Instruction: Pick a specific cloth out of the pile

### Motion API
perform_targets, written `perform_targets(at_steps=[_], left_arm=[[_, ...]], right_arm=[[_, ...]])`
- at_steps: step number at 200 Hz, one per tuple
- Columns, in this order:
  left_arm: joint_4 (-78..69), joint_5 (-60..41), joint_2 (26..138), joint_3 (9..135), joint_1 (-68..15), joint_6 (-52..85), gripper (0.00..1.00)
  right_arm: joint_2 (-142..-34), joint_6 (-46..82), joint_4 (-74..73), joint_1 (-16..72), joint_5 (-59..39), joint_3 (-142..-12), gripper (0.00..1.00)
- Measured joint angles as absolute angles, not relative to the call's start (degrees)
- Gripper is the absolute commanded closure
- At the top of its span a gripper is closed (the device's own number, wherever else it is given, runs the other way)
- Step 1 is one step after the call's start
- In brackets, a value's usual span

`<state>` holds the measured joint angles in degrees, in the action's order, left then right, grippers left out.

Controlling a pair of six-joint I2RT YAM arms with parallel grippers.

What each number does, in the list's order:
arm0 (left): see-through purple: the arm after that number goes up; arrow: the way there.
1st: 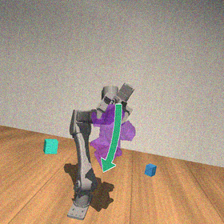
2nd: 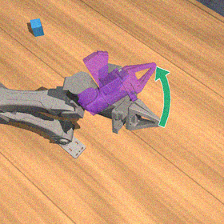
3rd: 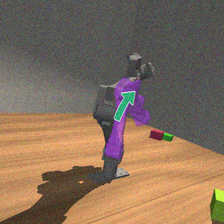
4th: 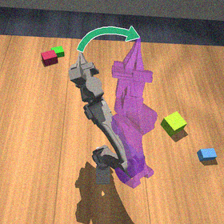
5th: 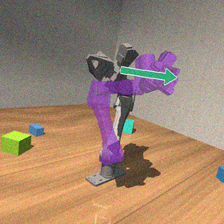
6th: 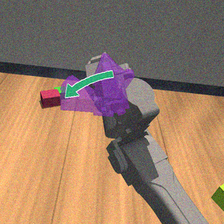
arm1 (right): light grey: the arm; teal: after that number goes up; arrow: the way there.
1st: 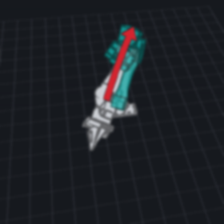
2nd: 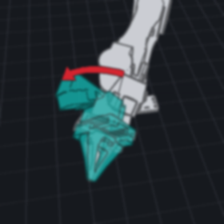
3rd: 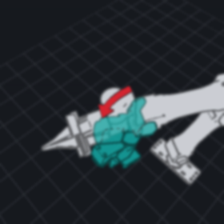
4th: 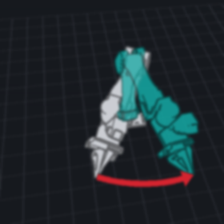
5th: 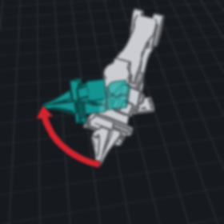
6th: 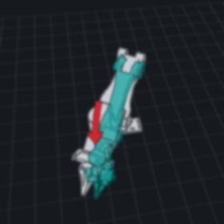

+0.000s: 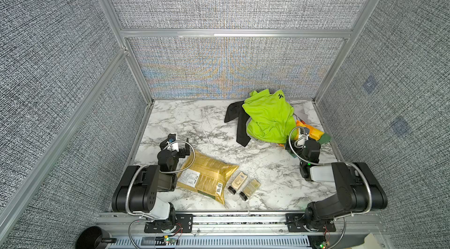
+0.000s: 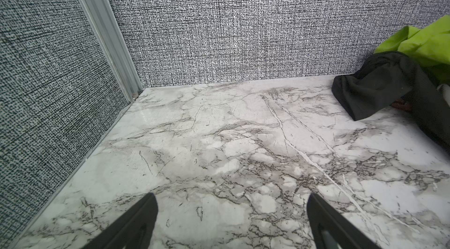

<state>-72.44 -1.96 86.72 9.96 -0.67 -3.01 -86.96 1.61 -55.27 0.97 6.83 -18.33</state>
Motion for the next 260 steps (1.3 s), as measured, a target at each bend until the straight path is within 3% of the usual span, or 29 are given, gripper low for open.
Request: perform_targets(at_steps=[106,141,202,260], left_arm=[[-72.7,-1.8,86.6,9.4,-0.7,-3.0,0.01],[-71.9,-0.4,82.3,8.4,-0.7,-2.5,0.01],[-48.1,1.1,66.5,22.3,-2.2,3.0,0.01],[-27.1,-8.6,65.5,41.4,-7.5,11.3,0.01]], right_arm=[[-86.9,1.6,-55.3,0.9,7.3,-18.2,0.01],[-81.4,2.0,-51.5,0.9,8.4,-18.9,0.01],[-64.9,6.5,-32.3,1.2,9.6,-24.8,0.01],[-55.4,16.1,-14.3,1.2,9.8,-27.2,0.01]])
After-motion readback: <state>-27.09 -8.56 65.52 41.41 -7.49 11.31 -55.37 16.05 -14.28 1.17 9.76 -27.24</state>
